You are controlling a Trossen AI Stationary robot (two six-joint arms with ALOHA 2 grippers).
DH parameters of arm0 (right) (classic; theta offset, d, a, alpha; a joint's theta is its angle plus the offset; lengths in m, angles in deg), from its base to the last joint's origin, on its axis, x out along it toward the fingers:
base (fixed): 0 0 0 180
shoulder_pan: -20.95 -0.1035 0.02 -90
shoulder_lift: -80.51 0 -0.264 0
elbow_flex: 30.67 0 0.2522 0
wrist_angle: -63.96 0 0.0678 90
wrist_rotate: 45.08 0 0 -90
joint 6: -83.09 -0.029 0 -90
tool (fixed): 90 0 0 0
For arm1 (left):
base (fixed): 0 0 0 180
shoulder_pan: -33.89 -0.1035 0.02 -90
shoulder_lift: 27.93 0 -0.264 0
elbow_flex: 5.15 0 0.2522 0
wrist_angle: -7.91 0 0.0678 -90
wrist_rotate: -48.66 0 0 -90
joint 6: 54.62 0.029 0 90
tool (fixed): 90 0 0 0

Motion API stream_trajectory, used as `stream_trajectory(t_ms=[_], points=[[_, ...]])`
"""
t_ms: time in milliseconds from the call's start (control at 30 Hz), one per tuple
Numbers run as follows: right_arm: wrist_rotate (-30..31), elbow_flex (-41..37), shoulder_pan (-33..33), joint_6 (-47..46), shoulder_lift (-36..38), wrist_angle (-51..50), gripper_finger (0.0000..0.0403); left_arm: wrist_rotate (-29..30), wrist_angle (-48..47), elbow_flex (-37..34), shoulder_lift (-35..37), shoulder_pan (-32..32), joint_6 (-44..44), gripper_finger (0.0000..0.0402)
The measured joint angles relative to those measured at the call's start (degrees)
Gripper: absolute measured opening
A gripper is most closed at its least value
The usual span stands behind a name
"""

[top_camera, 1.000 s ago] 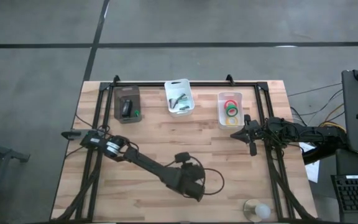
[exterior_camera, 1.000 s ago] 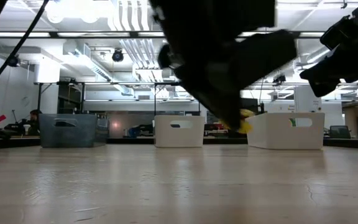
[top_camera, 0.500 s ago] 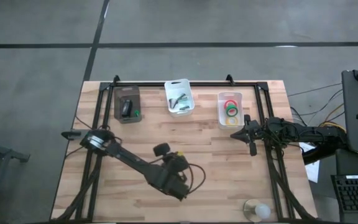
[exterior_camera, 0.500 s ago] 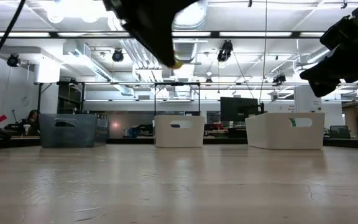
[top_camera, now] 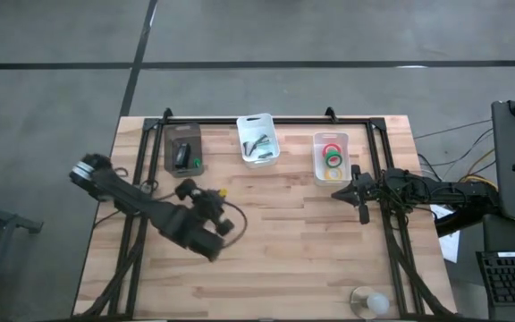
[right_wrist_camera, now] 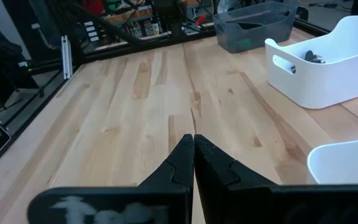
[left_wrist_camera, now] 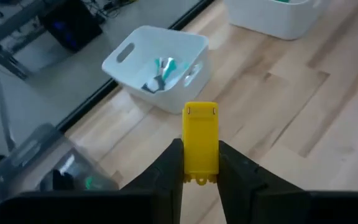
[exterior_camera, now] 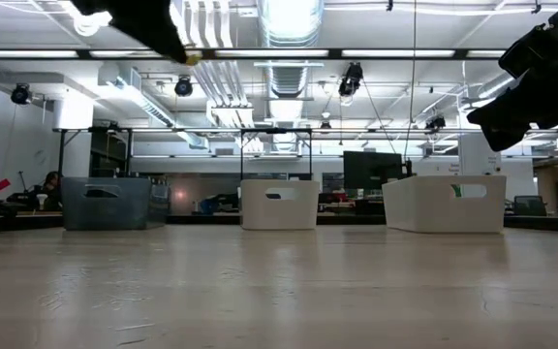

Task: Pick and place Stapler, Stapler remover, tape
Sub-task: Put the yellow stapler into the black bin

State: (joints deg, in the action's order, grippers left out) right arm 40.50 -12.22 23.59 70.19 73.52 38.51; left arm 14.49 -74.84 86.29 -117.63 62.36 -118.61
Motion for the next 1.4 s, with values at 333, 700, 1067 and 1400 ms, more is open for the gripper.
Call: stream_trajectory(t_ms=[333, 700, 1067, 1400], points=[[-0.02, 0.0, 0.0, 0.0, 0.0, 0.0, 0.0009, -0.12, 12.16, -20.89, 15.8, -0.88, -4.16, 0.0077], [0.02, -0.02, 0.0, 0.0, 0.0, 0.0, 0.0009, -3.41, 11.01, -30.36, 23.89, -12.78, -12.34, 0.0078], [0.0, -0.02, 0.0, 0.0, 0.0, -0.01, 0.0009, -12.35, 11.05, -32.95, 24.29, -34.4, -7.65, 0.0078], [0.0, -0.02, 0.0, 0.0, 0.0, 0.0, 0.0009, -18.65, 11.79, -32.95, 24.24, -43.55, -0.73, 0.0078]])
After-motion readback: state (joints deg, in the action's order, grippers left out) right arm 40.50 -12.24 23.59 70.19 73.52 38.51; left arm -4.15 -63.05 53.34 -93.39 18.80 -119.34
